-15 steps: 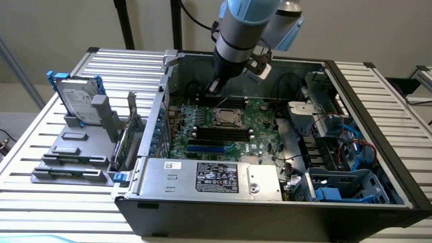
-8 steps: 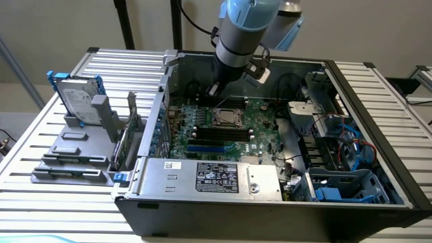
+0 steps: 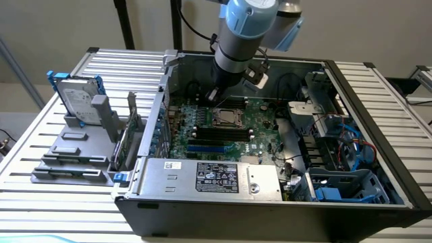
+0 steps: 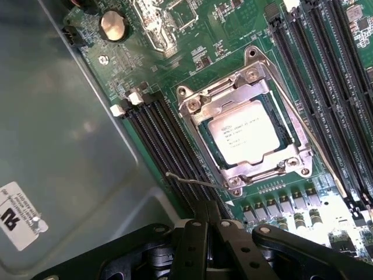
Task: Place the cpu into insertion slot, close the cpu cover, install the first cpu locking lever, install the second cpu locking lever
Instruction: 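Install the first cpu locking lever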
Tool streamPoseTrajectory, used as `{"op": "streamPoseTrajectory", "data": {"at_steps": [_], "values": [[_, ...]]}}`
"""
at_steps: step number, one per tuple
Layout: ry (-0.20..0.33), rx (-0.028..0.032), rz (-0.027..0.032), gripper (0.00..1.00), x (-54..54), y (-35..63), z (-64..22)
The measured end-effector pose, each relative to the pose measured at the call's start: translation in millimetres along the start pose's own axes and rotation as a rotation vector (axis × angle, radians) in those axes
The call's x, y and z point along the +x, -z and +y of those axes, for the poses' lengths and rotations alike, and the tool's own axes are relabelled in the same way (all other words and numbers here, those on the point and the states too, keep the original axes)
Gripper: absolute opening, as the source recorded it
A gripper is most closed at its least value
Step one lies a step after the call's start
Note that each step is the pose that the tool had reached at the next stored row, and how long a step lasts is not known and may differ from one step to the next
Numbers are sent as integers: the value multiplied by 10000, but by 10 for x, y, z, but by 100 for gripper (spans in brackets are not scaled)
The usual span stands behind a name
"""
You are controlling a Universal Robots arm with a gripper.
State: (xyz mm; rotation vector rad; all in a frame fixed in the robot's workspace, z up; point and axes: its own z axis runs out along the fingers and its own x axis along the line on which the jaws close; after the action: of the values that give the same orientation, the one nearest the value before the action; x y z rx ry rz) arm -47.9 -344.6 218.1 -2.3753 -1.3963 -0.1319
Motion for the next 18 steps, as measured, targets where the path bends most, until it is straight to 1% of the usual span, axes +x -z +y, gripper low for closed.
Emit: {"op": "streamPoseTrajectory", "data": {"at_steps": [5, 8, 11, 14, 18], "values": [[-8, -37, -59, 11, -24, -76, 13], [-10, -53, -83, 11, -31, -106, 7], [-14, -72, -116, 11, -22, -123, 0], [-15, -80, -128, 11, -13, -137, -2], [-20, -98, -161, 11, -14, -143, -1]]}}
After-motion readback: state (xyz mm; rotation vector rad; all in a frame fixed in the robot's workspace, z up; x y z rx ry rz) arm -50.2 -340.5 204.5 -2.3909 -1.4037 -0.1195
